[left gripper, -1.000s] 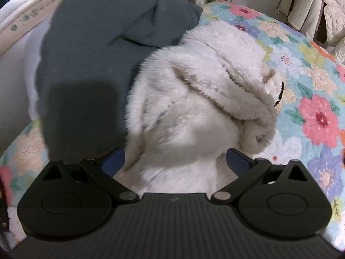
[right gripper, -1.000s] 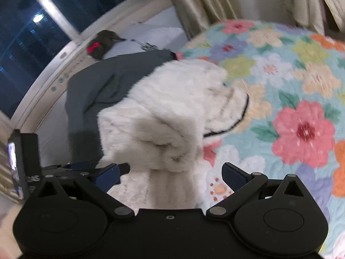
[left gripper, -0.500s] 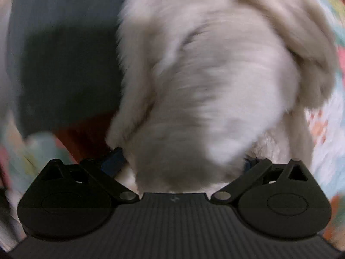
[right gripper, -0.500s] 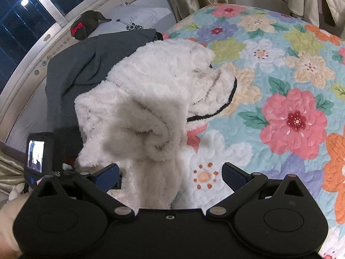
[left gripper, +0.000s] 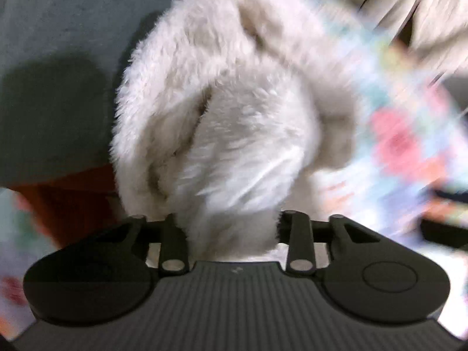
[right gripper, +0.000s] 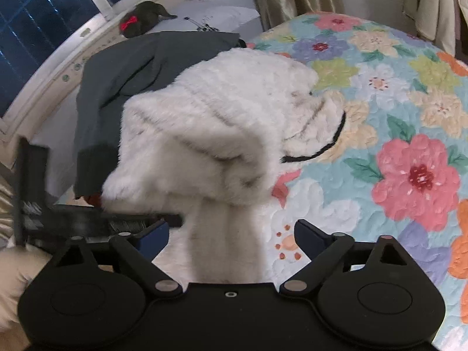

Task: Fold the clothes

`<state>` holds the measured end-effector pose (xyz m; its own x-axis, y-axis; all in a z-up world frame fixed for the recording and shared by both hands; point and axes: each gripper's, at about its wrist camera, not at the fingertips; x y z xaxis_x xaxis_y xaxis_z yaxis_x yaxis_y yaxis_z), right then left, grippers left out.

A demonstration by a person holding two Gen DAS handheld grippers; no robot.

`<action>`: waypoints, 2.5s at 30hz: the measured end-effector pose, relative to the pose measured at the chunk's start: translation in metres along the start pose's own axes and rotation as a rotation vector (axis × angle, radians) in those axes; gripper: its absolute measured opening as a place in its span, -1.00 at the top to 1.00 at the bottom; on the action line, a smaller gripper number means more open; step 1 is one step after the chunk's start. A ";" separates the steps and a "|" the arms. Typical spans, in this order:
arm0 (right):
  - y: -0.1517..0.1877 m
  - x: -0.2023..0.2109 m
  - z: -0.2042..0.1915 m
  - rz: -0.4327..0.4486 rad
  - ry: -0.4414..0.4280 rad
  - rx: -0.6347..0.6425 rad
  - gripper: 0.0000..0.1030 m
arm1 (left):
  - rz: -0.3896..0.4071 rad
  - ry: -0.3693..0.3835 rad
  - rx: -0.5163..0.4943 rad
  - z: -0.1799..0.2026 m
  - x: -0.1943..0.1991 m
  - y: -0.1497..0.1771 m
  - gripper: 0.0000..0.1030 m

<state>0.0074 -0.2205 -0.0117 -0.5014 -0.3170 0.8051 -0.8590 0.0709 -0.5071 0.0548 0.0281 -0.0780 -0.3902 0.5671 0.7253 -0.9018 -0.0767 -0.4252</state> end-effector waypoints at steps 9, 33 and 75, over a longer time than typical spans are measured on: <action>0.013 -0.006 -0.018 0.044 0.026 0.169 -0.76 | 0.069 0.268 -0.046 0.029 -0.017 0.008 0.44; -0.013 0.117 0.059 0.312 0.375 -0.127 0.37 | 0.112 0.595 -0.386 0.210 -0.035 -0.042 0.45; 0.073 0.086 0.243 -0.088 0.670 -0.421 -0.35 | -0.344 0.239 -0.536 0.210 -0.162 0.023 0.57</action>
<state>-0.0731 -0.4729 -0.0542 -0.2705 0.2892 0.9183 -0.7980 0.4662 -0.3819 0.0581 -0.2380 -0.0916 0.0094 0.6571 0.7537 -0.7269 0.5221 -0.4461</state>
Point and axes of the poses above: each gripper's, at about its wrist camera, not at the fingertips, and x roughly against the way its jaws point, z to its right, y to its underside, and after that the axes turned 10 degrees about y, right-handed
